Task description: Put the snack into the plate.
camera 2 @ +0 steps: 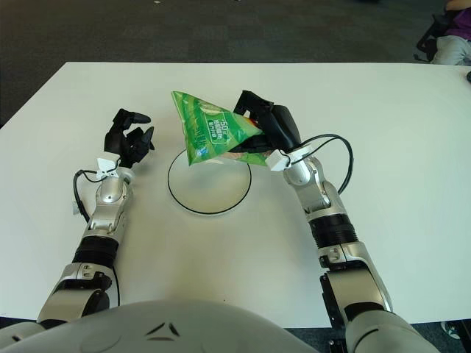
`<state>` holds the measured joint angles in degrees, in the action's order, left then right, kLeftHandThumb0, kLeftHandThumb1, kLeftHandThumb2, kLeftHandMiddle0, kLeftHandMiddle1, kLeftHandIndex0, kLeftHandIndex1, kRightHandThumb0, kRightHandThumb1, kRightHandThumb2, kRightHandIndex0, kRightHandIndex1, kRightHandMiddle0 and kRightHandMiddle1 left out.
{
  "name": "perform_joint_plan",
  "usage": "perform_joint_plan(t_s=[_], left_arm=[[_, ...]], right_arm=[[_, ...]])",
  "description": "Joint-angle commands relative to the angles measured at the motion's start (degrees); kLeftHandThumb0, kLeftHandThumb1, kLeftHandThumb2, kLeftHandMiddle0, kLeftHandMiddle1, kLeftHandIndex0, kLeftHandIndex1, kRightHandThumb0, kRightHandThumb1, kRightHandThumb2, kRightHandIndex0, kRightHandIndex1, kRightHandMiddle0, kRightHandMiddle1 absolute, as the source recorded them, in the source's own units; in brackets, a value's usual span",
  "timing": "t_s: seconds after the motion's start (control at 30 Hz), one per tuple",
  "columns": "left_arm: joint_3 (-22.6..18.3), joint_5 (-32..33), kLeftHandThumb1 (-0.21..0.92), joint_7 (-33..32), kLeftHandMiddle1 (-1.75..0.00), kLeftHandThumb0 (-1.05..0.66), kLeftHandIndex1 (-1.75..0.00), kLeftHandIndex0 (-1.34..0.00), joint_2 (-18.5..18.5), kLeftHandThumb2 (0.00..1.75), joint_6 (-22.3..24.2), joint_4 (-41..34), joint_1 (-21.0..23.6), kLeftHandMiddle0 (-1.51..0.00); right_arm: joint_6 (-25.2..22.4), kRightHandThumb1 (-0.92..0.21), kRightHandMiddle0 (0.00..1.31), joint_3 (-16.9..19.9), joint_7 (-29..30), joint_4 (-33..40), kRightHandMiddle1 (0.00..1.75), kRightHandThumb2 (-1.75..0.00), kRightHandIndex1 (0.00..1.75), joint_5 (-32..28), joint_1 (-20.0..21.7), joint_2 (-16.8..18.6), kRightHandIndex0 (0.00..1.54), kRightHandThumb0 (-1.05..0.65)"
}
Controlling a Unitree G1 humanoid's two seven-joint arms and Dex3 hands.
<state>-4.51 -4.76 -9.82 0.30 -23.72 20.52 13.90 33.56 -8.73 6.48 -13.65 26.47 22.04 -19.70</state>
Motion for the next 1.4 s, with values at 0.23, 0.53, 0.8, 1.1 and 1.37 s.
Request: perform_joint_plan(t_s=[0.23,0.53,0.8,1.1,1.37], left_arm=[[0.0,-0.2,0.92,-0.8,-1.75,-0.36,-1.44,-0.5,-0.1,0.24,0.6,0.0,0.9,-0.96],[0.1,-0.6,0.92,-1.2,-1.75,-0.36,-1.44,-0.5,-0.4,0.24,1.0,-0.1,1.0,-0.95],[0.3,-0.9,0.92,-2.0,-1.75,-0.36,-1.44,-0.5,-0.5,0.24,1.5,-0.2,1.1,-0.95],[0.3,-0.8,0.92,-2.6,-1.75,-0.36,-1.44,-0.5,-0.7,0.24,1.0,0.5,1.5,-0.95],[0.3,-0.8,0.92,-2.9,-1.75,-0.36,-1.44,-0.5,-0.8,0.24,0.8,1.2,1.9,-0.95]], right_arm=[[0.2,-0.82,0.52,-0.7,-5.6,2.4,1.3,-0.37,1.52,-2.6,0.7,-1.1,0.57,-0.05],[-1.5,-0.92,0.52,-1.6,-17.3,5.9,1.22,-0.18,1.37,-11.6,-0.3,-1.8,0.56,-0.01],[2.7,-0.92,0.51,-2.7,-23.6,4.9,1.36,-0.21,1.06,-15.5,0.8,-2.1,0.45,-0.18],[5.5,-0.87,0.53,-4.1,-32.4,3.4,0.44,-0.04,0.16,-19.0,2.7,-5.1,0.56,-0.37],[-2.7,-0.88,0.35,-4.4,-43.2,8.7,0.03,-0.01,0.01,-22.0,3.9,-10.2,0.21,-0.52]])
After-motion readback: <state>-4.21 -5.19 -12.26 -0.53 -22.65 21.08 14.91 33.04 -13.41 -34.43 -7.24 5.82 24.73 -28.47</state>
